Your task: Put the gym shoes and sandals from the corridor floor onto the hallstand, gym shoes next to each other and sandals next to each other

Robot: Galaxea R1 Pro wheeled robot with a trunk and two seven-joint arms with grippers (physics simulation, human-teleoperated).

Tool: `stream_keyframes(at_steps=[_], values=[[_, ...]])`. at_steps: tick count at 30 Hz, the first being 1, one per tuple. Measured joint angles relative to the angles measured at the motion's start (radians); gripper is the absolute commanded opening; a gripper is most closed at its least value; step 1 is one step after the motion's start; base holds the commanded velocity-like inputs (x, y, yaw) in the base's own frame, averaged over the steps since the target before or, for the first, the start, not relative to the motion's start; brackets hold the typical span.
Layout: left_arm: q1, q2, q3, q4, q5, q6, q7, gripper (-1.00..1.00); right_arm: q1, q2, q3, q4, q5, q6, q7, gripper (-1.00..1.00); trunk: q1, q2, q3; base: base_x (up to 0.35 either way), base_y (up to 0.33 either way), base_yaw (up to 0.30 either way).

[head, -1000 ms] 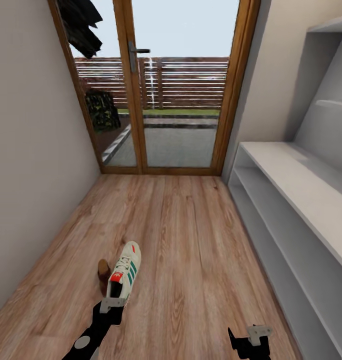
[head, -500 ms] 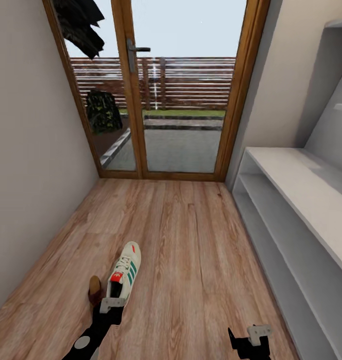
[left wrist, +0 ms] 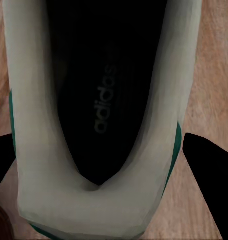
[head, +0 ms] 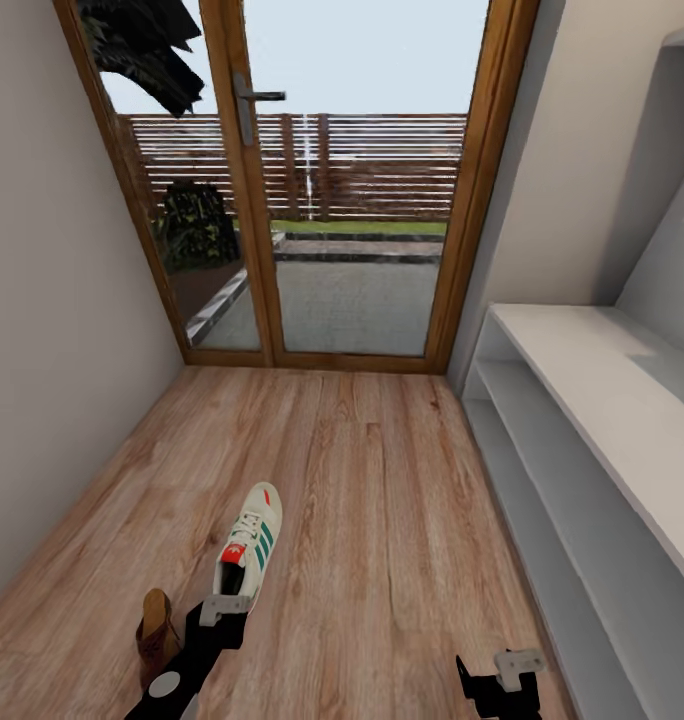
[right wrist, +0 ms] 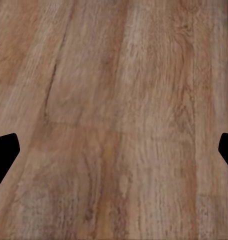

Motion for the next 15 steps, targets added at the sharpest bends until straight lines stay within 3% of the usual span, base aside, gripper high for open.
stream_keyframes(at_steps=[6,15], values=[[0.0,0.0,0.0,0.0,0.0,0.0,0.0,-1.0,0.0,0.0,0.0,-0.001,0.0,0.0,0.0,1.0,0.0,0.0,0.0,0.273,-0.163,0.22],[0.0,0.0,0.0,0.0,0.0,0.0,0.001,-1.0,0.0,-0.001,0.0,-0.002,-0.001,-0.001,-0.001,1.0,0.0,0.0,0.0,0.058,-0.034,0.051]])
